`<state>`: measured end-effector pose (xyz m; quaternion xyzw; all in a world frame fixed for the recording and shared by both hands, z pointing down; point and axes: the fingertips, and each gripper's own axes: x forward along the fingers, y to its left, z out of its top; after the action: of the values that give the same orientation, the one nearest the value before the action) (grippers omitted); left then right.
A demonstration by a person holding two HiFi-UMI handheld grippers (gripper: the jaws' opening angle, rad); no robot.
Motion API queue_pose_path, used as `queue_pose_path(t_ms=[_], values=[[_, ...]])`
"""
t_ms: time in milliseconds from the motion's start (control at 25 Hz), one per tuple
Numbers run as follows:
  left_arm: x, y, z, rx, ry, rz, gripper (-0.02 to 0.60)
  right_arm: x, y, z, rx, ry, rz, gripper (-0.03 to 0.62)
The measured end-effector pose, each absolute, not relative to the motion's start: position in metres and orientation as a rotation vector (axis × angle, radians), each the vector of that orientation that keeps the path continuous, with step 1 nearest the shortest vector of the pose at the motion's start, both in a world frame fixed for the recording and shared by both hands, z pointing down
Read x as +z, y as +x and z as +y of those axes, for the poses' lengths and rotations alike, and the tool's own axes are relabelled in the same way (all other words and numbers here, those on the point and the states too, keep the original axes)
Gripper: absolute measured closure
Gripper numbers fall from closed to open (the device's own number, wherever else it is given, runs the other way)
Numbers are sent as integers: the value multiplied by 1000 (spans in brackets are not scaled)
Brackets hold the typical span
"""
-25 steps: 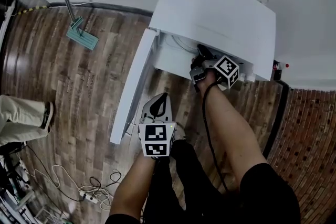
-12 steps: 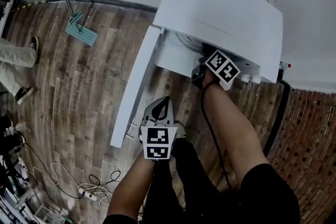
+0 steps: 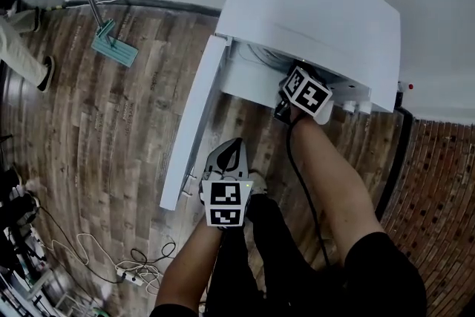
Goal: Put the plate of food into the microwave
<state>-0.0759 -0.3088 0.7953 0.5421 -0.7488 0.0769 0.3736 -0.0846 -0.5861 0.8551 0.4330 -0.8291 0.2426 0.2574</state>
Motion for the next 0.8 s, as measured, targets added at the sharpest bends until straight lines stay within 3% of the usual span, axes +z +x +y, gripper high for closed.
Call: queue_pose_path(t_ms=[80, 400, 800], values=[[790, -78, -310, 191, 1391, -1927, 583, 848, -87, -571, 710, 1098, -2316, 580], [742, -75, -325, 183, 1437, -1941, 583, 777, -58, -479, 608, 782, -2496, 582], [576, -61, -330, 75, 1505, -1975, 583, 603, 11, -390, 441, 656, -2583, 582]])
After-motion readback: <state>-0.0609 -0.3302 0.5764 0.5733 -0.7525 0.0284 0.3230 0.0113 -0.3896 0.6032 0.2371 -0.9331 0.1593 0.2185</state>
